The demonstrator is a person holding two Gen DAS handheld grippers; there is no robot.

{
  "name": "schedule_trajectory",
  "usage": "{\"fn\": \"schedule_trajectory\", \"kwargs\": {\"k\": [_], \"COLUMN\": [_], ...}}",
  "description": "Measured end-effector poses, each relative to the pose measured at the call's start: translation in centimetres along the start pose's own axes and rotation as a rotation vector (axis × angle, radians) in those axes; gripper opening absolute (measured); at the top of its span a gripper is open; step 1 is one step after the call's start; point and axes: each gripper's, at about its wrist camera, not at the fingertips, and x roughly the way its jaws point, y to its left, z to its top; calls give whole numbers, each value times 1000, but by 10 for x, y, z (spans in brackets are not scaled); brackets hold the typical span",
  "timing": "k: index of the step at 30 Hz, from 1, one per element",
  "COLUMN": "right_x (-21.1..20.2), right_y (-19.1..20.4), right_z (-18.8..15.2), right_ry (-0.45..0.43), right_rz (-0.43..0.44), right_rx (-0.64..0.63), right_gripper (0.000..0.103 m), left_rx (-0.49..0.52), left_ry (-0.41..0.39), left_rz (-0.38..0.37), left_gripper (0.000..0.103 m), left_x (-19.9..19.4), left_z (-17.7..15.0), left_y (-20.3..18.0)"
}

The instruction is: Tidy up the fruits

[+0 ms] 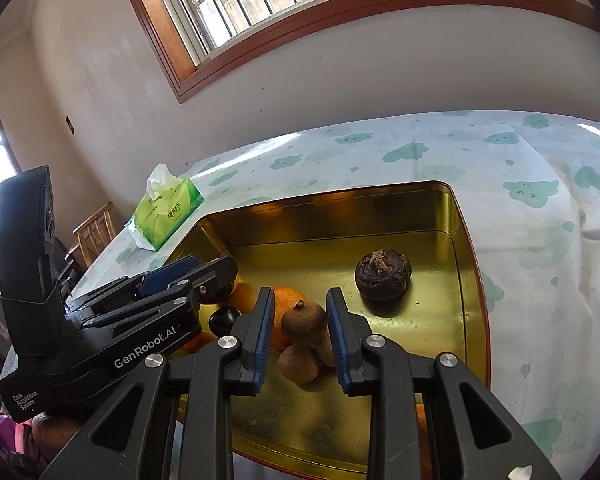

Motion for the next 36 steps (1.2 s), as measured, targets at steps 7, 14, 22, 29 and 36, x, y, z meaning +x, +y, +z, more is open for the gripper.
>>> {"fn": "schedule_trajectory", "kwargs": {"k": [7, 14, 22, 29, 36], "right_x": [-5, -26, -57, -91, -127], "right_y": [1, -1, 20, 43, 66], "right_z": [1, -1, -9, -26, -45], "right_ry": [-29, -72, -117, -160, -210], "right_rz": [-12, -36, -92, -134, -180], "right_rx": [-17, -1, -59, -92, -146], "right_gripper": [32, 40, 55, 64, 77], "left_rx": [33, -17, -12, 0, 32], "left_ry": [-42, -34, -82, -139, -259], "left_rz": [33, 32, 54, 69, 114], "left_gripper": [79, 79, 79, 84, 101], "left_x": [-8, -19, -55, -103, -162], "left_z": [-1, -1, -5, -16, -28], "left_y": [-6, 6, 11, 13, 14]}}
